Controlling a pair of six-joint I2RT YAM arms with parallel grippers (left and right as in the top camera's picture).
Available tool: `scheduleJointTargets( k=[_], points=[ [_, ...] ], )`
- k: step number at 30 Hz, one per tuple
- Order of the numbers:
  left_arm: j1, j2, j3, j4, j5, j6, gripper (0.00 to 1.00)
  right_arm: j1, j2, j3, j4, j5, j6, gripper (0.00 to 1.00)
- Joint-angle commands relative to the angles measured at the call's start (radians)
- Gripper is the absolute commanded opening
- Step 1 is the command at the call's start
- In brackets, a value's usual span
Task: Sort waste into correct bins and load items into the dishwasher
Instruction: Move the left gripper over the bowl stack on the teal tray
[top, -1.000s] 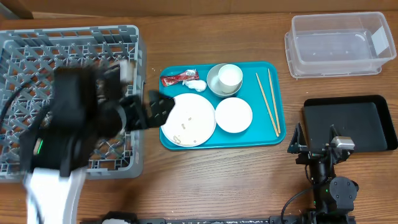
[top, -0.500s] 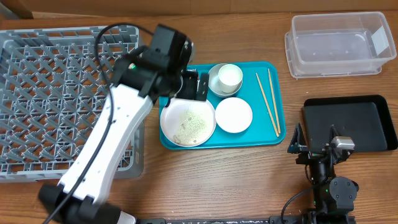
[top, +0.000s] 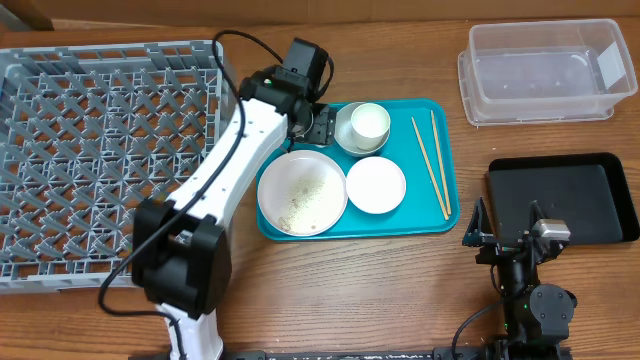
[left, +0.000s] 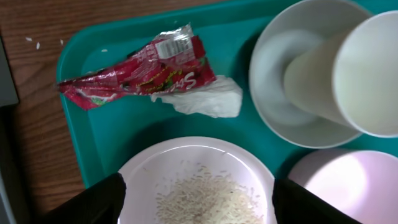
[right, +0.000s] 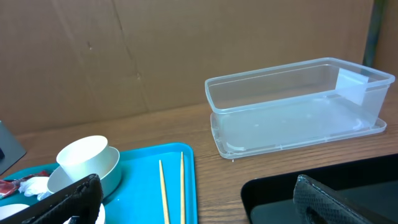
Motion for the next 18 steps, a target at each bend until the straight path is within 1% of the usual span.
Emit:
scheduleJointTargets(
  k=[1,9,12,16,18],
  points=[
    [0.011,0.042,0.024,0.001,-0.061,-0.022,0.76,-0.003,-0.011,-0.011,0.006,-0.002,0.005,1.0],
    [0.01,0.052,0.036,-0.008,-0.055,-0.022,0.73,-0.003,-0.011,-0.011,0.006,-0.002,0.004,1.0],
    [0.011,0.05,0.064,-0.042,-0.03,-0.032,0.66,-0.003,-0.011,-0.011,0.006,-0.002,0.004,1.0],
    [0.014,0.044,0.148,-0.117,0.101,-0.037,0.67,-0.003,-0.011,-0.011,0.006,-0.002,0.004,1.0],
    [0.01,0.044,0.197,-0.169,0.223,-0.036,0.68,-0.003,-0.011,-0.011,0.006,-0.002,0.004,1.0]
  ],
)
